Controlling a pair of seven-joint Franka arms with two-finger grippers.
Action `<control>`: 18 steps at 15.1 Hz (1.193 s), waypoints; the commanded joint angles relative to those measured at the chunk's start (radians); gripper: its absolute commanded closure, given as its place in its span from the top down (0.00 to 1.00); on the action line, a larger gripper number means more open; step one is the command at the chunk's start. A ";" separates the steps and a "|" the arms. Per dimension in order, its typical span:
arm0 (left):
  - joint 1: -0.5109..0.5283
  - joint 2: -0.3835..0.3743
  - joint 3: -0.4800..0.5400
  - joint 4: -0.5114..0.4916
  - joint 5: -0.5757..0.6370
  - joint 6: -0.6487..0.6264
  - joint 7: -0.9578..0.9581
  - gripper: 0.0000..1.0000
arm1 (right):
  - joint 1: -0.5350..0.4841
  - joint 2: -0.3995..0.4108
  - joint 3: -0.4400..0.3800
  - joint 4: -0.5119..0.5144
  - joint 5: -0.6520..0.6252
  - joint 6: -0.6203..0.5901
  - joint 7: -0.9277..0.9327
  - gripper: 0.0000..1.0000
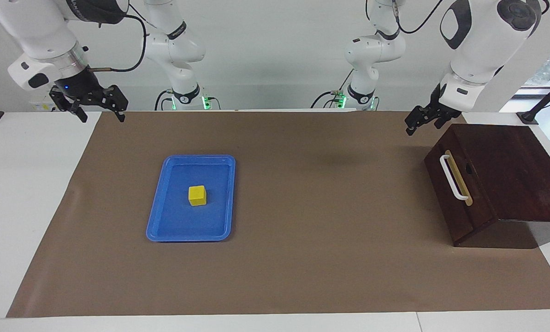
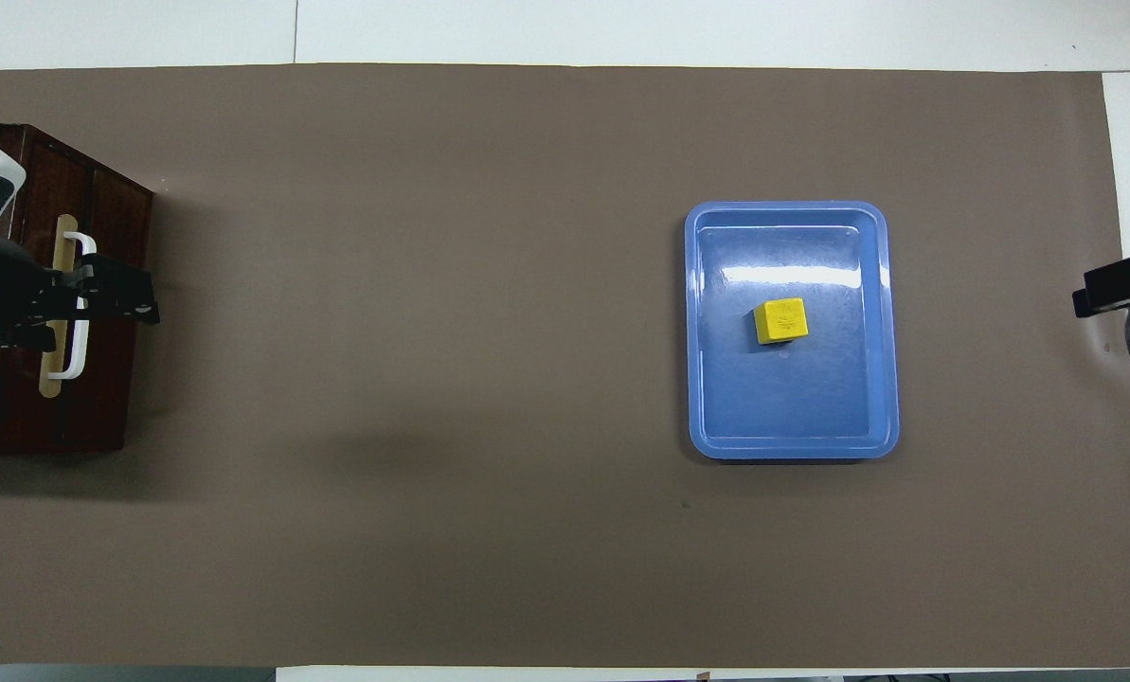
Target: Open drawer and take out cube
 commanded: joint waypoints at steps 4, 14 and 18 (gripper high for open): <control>0.006 0.037 0.008 0.065 -0.011 0.010 0.022 1.00 | -0.051 -0.041 0.050 -0.080 -0.009 0.021 0.021 1.00; -0.173 0.036 0.170 0.056 -0.008 0.010 0.063 1.00 | -0.056 -0.002 0.066 -0.063 0.045 0.112 0.089 0.99; -0.152 0.036 0.148 0.059 -0.005 -0.022 0.091 1.00 | -0.054 -0.003 0.066 -0.063 0.045 0.113 0.098 1.00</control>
